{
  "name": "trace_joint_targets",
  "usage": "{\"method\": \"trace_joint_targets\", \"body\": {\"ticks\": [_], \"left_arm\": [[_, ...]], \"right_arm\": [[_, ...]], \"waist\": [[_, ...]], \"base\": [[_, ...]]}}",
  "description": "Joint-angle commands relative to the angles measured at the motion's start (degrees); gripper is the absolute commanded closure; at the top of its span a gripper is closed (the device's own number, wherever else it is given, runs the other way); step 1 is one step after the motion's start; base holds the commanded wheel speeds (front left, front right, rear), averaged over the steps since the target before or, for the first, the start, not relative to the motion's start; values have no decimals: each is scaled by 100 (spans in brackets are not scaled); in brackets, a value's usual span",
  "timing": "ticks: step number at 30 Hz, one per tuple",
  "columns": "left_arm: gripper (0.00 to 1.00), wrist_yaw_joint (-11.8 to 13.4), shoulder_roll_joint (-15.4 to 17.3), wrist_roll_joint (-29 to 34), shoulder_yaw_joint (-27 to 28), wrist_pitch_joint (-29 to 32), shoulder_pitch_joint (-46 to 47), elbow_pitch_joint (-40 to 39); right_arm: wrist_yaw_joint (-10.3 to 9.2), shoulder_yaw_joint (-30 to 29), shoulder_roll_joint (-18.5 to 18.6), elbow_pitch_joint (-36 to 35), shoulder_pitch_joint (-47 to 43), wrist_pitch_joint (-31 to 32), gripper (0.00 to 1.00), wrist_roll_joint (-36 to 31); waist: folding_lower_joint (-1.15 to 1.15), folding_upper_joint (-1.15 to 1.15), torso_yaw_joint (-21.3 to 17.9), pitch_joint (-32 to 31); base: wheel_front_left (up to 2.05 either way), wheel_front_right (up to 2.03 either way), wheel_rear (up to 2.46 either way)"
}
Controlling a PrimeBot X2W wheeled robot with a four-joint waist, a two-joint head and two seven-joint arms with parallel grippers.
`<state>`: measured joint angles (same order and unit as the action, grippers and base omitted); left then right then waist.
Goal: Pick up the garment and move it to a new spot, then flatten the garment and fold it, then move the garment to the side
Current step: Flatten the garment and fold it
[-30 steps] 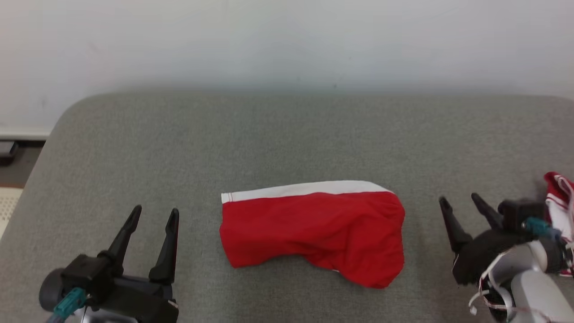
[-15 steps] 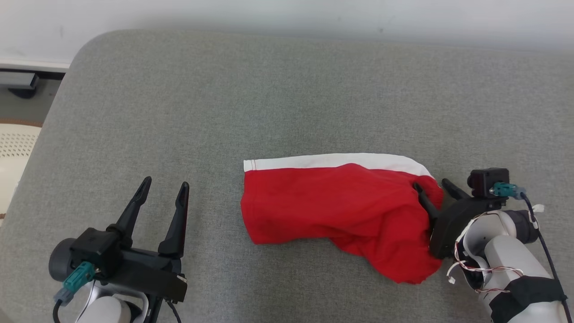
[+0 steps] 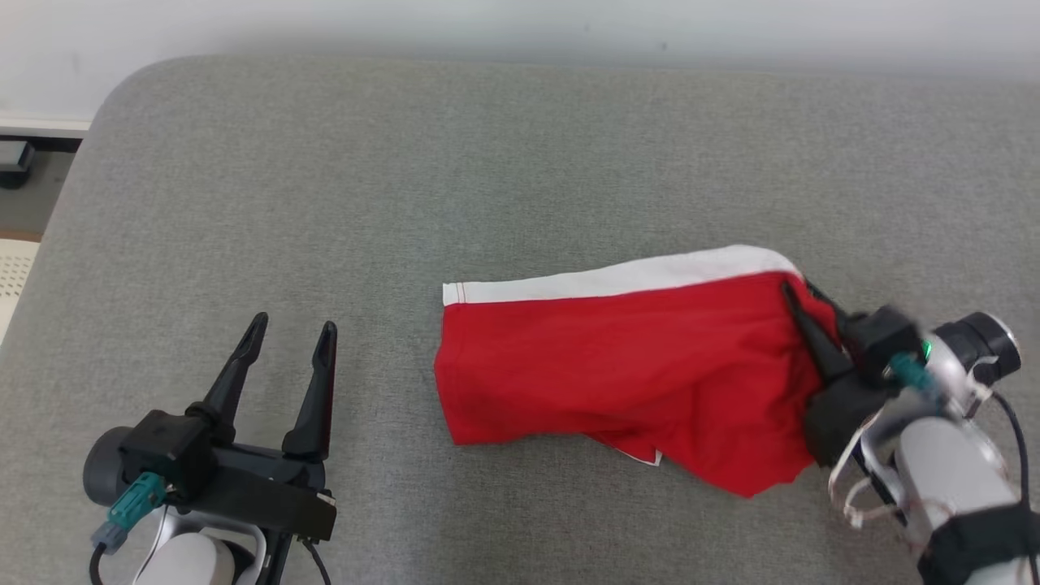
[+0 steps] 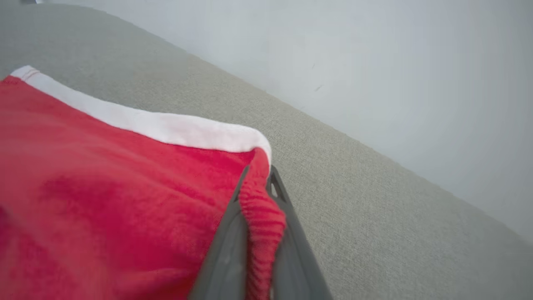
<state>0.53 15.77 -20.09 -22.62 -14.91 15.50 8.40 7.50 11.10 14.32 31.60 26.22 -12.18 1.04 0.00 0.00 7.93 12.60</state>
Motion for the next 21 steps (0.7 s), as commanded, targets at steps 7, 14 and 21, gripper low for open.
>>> {"method": "trace_joint_targets", "body": {"ticks": [7,14,21], "left_arm": [[0,-68,-76,47,82,-24,-110,21],[0,-116,-122,96,147,-24,-160,67],[0,-121,-153,131,169,-24,-254,137]], "right_arm": [[-3,19,106,-609,-909,199,100,-1648],[-2,-18,-211,-808,-1422,421,0,-1690],[-3,-248,-582,-1473,-1930,442,0,-1407]], "waist": [[0,0,-117,28],[0,0,-182,-22],[0,0,-196,-205]], "base": [[0,0,0],[0,0,0],[0,0,0]]}}
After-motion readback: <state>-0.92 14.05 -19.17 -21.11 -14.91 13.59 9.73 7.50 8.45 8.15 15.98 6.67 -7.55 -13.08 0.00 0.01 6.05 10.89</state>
